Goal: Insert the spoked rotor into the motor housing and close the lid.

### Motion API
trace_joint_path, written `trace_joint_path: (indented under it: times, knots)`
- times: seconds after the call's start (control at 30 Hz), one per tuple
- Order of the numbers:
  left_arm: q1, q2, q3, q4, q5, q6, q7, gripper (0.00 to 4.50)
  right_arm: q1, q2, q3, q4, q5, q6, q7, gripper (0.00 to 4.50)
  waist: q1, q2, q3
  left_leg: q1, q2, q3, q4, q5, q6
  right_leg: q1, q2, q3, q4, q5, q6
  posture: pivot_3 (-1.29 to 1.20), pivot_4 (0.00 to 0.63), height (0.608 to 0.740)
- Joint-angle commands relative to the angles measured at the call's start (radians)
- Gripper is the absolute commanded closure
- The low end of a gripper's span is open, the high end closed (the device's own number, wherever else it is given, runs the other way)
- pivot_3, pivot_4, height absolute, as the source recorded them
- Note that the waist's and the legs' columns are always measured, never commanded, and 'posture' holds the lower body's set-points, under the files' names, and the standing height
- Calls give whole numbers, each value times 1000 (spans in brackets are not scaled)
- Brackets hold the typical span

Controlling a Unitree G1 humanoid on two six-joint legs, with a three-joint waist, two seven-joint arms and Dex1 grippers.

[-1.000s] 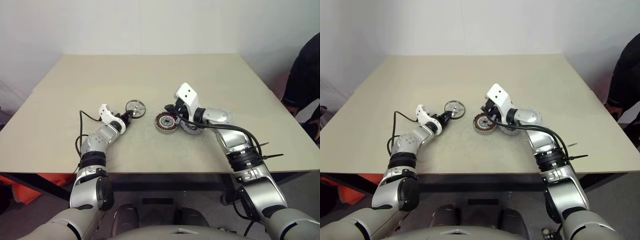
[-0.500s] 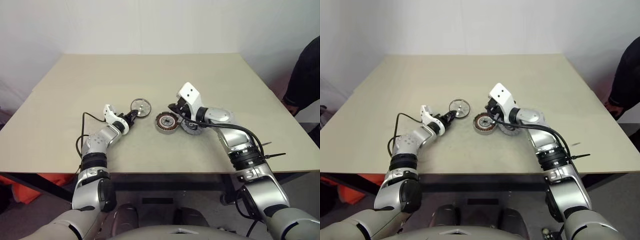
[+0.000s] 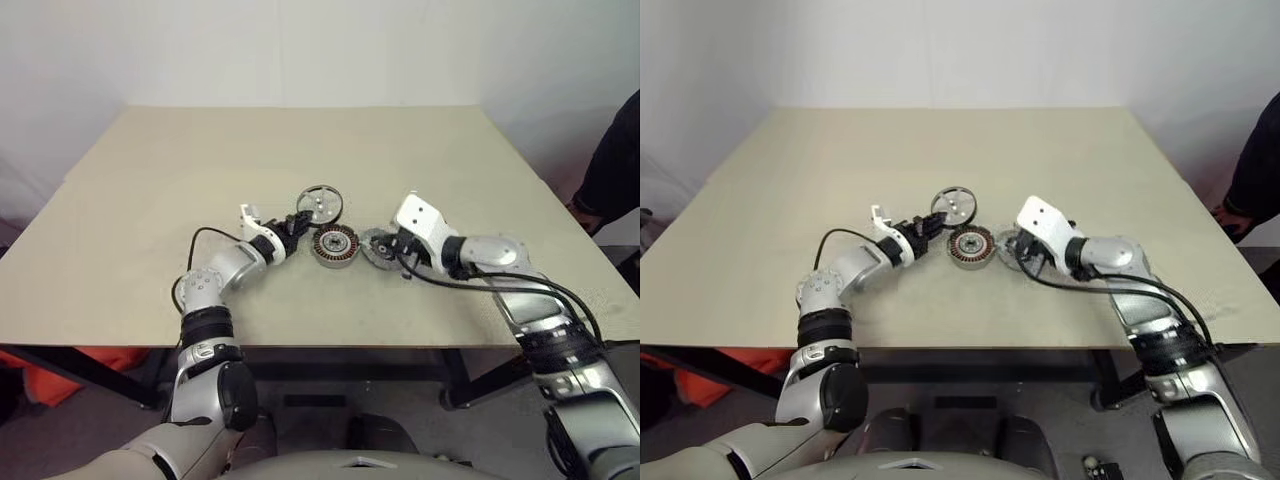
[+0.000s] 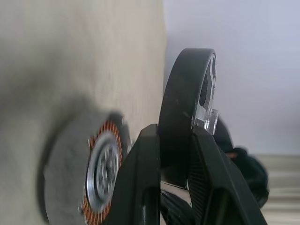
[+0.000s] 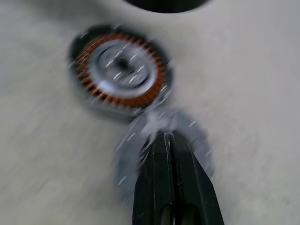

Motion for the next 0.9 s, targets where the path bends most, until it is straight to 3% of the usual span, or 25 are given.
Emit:
trace_joint_path:
  times: [0.03, 0.47, 0.9]
  knots:
    - [-24, -10, -34, 16, -18, 25, 13, 4083, 15, -13, -28, -104, 36, 19, 15, 4500, -2, 0, 0, 0, 0, 0, 0, 0, 0, 0, 0, 0, 0, 0, 0, 0, 0, 740]
    - [-42, 6, -65, 111, 1, 29, 8, 4083, 67, -13, -38, -175, 42, 60, -9, 4500, 3, 0, 0, 1, 0, 0, 1, 0, 0, 0, 0, 0, 0, 0, 1, 0, 0, 740]
    - [10, 11, -55, 45, -22, 62, 51, 4083, 48, -4, -20, -148, 35, 50, -16, 4500, 3, 0, 0, 1, 0, 0, 1, 0, 0, 1, 0, 0, 0, 0, 1, 0, 0, 740]
